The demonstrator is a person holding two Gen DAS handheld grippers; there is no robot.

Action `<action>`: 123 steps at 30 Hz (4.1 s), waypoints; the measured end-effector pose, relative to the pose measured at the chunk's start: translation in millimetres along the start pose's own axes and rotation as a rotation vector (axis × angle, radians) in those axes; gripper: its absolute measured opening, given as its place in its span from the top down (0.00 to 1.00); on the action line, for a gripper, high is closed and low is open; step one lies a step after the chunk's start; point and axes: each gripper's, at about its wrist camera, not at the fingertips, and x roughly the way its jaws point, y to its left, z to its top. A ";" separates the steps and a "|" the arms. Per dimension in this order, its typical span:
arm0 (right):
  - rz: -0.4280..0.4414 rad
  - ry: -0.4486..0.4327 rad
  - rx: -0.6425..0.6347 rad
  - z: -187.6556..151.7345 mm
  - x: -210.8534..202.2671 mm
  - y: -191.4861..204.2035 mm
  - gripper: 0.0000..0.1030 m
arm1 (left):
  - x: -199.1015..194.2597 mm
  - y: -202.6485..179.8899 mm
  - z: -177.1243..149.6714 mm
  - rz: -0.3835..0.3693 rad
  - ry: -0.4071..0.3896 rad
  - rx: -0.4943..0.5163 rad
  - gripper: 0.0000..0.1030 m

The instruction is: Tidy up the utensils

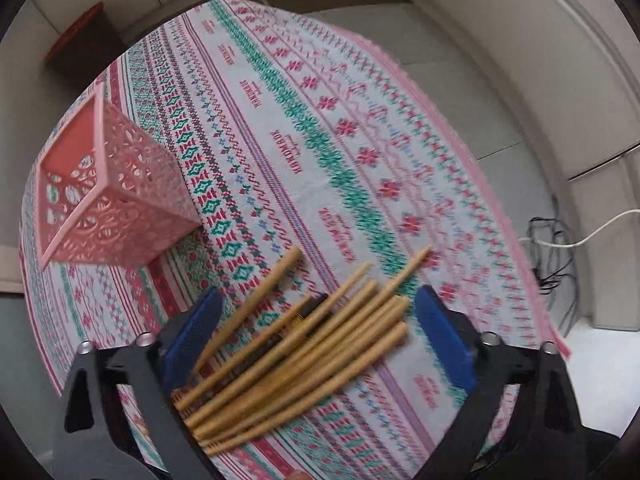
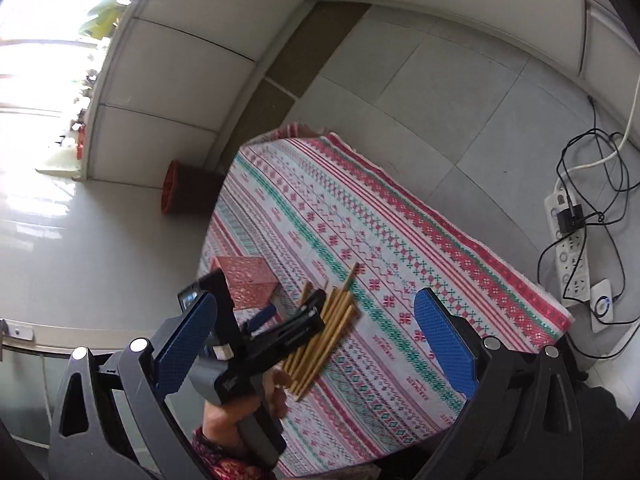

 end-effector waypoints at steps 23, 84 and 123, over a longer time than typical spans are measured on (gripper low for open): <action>-0.201 0.215 0.030 -10.9 101.1 -20.8 0.28 | 14.2 28.2 -44.1 0.085 -0.144 0.037 0.86; -0.427 0.159 -0.149 -77.5 217.1 47.5 0.84 | -235.2 107.8 -196.8 -0.063 -0.695 -0.255 0.93; -0.239 0.194 0.005 -11.8 154.0 5.4 0.48 | 30.9 234.7 -64.5 0.131 -0.163 -0.681 0.94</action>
